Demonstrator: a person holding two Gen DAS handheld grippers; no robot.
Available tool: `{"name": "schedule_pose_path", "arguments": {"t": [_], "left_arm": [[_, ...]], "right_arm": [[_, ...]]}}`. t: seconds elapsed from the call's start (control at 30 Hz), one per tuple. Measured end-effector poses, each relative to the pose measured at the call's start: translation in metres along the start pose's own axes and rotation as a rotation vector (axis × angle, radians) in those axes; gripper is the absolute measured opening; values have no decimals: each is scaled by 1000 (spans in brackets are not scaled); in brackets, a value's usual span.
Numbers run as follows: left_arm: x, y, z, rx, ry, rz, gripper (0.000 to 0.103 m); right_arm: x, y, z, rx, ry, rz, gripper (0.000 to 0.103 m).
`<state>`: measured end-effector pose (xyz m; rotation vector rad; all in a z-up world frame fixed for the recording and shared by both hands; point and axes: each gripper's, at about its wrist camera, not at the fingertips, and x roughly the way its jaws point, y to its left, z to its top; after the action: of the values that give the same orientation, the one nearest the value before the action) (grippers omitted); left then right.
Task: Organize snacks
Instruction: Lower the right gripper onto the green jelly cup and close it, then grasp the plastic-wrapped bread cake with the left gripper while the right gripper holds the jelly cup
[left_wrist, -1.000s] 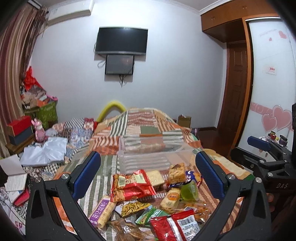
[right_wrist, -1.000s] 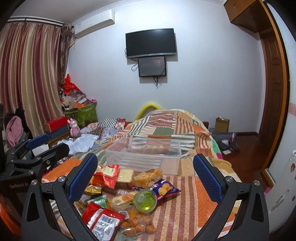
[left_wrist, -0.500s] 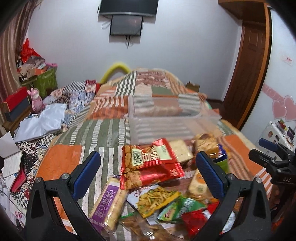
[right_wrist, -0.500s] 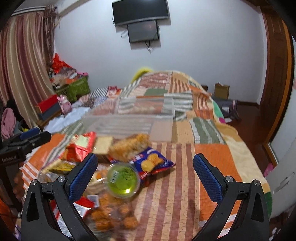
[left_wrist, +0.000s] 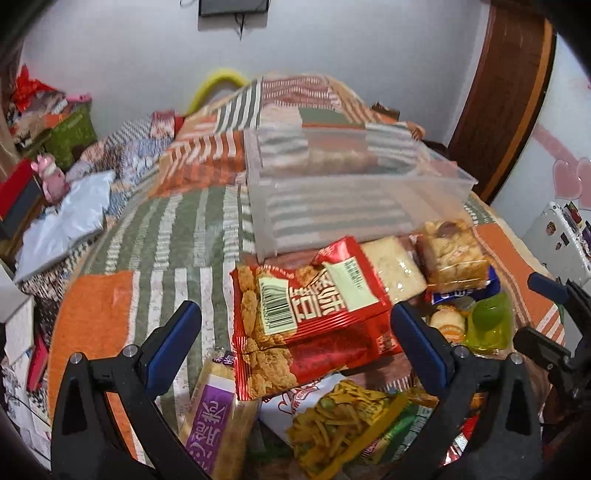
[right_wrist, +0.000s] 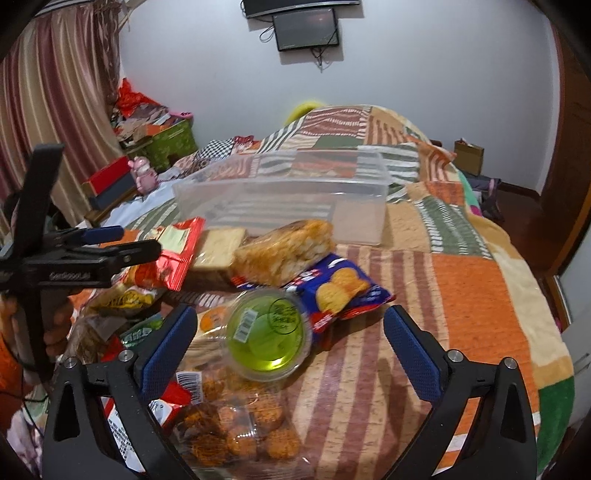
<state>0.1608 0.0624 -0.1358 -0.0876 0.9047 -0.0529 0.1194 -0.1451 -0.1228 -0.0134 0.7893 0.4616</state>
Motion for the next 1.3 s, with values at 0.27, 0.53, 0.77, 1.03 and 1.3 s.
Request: {"name": "schedule_pose_path", "arguments": {"t": [0.27,0.53,0.77,1.03,1.3], "left_arm": [[19,-2,-3,12,48,-28,103],[20,-4,-5,10,46,-54,95],[14,-2,-9,3,28,-68,81],[-8,-1,-16,0,-28,-52,69],[-27,-1,-20,0,-69,-62,56]], "right_arm": [[17,-5,-6,52,70,58,74],[21,-5,-11,79,87,87,66],[20,-9,-14,102,99,123,55],[12,-9,-17,111,86,105,54],[-7,-5,-12,87,23,80,54]]}}
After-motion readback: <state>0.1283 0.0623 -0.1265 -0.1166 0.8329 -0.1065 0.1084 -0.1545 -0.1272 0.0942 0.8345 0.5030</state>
